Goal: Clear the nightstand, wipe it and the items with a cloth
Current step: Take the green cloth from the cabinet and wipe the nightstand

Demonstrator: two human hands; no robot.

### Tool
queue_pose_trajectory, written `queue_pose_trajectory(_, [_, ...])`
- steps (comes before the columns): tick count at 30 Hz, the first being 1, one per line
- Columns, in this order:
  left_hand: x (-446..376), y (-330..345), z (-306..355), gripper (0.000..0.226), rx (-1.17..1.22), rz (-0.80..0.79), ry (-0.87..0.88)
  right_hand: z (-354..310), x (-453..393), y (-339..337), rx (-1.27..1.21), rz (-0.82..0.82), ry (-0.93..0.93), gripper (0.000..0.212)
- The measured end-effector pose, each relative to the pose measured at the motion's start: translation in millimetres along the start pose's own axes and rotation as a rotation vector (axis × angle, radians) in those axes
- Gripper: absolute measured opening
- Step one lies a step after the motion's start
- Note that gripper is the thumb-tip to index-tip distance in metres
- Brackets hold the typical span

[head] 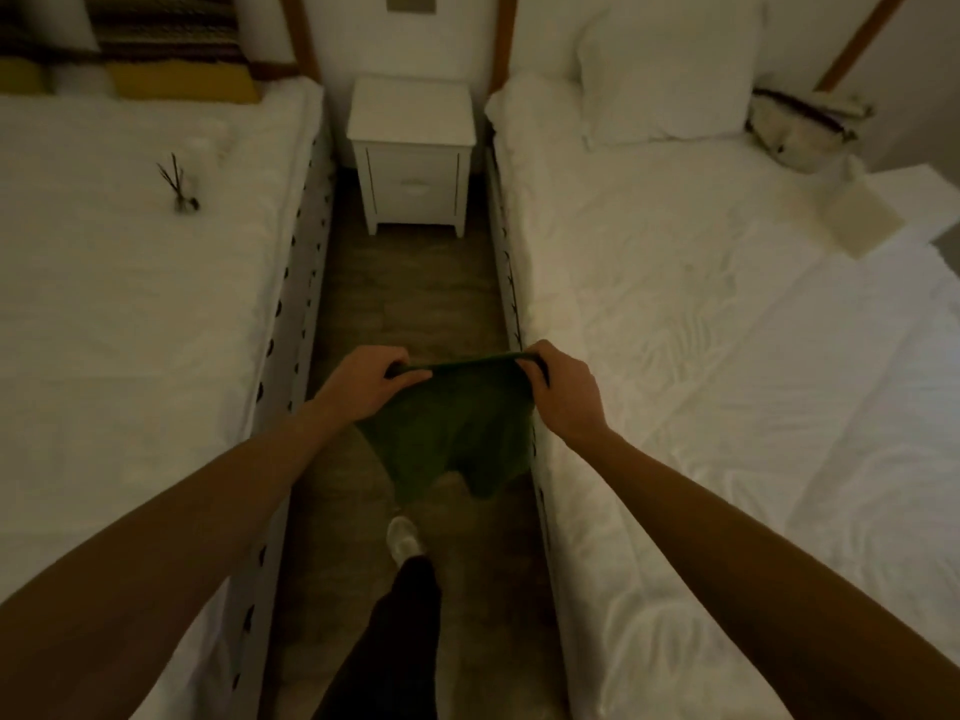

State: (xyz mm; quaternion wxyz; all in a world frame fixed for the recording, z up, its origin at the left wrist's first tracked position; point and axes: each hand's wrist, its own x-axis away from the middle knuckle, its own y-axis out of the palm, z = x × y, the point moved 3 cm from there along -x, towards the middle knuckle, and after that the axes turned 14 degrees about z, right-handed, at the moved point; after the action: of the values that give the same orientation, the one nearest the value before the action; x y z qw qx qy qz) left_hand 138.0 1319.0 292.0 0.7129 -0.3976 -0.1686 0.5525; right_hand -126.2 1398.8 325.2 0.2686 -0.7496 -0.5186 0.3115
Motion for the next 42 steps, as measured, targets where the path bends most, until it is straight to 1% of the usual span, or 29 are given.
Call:
queue_pose_trajectory(4, [-72, -21, -58, 0.050, 0.029, -0.024, -0.044, -20, -87, 37, 0.055, -0.015, -0.079, 0.022])
queue_pose_trajectory(7, [-129, -44, -84, 0.045, 0.008, -0.003, -0.044, -35, -148, 62, 0.075, -0.012, -0.128, 0.024])
queue_pose_trajectory(12, [-219, -72, -120, 0.039, 0.000, -0.013, -0.063, -57, -248, 102, -0.016, 0.035, -0.101, 0.018])
queue_pose_trajectory(15, [-268, -79, -145, 0.035, 0.002, -0.021, -0.078, -65, -300, 124, -0.081, 0.005, -0.045, 0.018])
queue_pose_trajectory(17, [-310, -85, -162, 0.037, -0.011, -0.019, -0.091, -70, -341, 143, -0.144, -0.014, 0.005, 0.018])
queue_pose_trajectory(19, [-357, -88, -183, 0.038, -0.020, -0.081, -0.094, -74, -390, 163, -0.151, -0.024, 0.027, 0.014])
queue_pose_trajectory(22, [-433, -87, -220, 0.047, -0.056, -0.252, -0.088, -76, -472, 198, -0.212, -0.042, 0.064, 0.011])
queue_pose_trajectory(23, [-458, -86, -234, 0.045, -0.082, -0.288, -0.079, -77, -498, 208, -0.222, -0.041, 0.057, 0.012])
queue_pose_trajectory(25, [-506, -84, -259, 0.033, -0.148, -0.358, -0.097, -78, -547, 225, -0.187, -0.034, 0.028, 0.011])
queue_pose_trajectory(26, [-530, -83, -271, 0.032, -0.162, -0.389, -0.127, -79, -570, 233, -0.178, -0.034, 0.021, 0.009])
queue_pose_trajectory(27, [-557, -85, -282, 0.036, -0.140, -0.399, -0.166, -79, -596, 241, -0.165, -0.037, 0.003, 0.008])
queue_pose_trajectory(29, [-600, -92, -299, 0.041, -0.045, -0.356, -0.228, -79, -642, 253, -0.145, -0.032, -0.022, 0.008])
queue_pose_trajectory(33, [-675, -111, -327, 0.029, 0.159, -0.205, -0.343, -77, -729, 270, -0.128, 0.046, 0.031, 0.015])
queue_pose_trajectory(36, [-734, -121, -354, 0.041, 0.268, -0.105, -0.445, -76, -795, 290, -0.089, 0.079, 0.025, 0.018])
queue_pose_trajectory(37, [-754, -123, -363, 0.039, 0.295, -0.070, -0.469, -75, -817, 299, -0.077, 0.093, 0.022, 0.017])
queue_pose_trajectory(41, [-838, -120, -408, 0.011, 0.409, 0.000, -0.497, -78, -902, 343, -0.016, 0.144, 0.006, 0.017])
queue_pose_trajectory(42, [-859, -116, -422, 0.017, 0.431, 0.008, -0.503, -79, -921, 355, -0.006, 0.145, 0.007, 0.019])
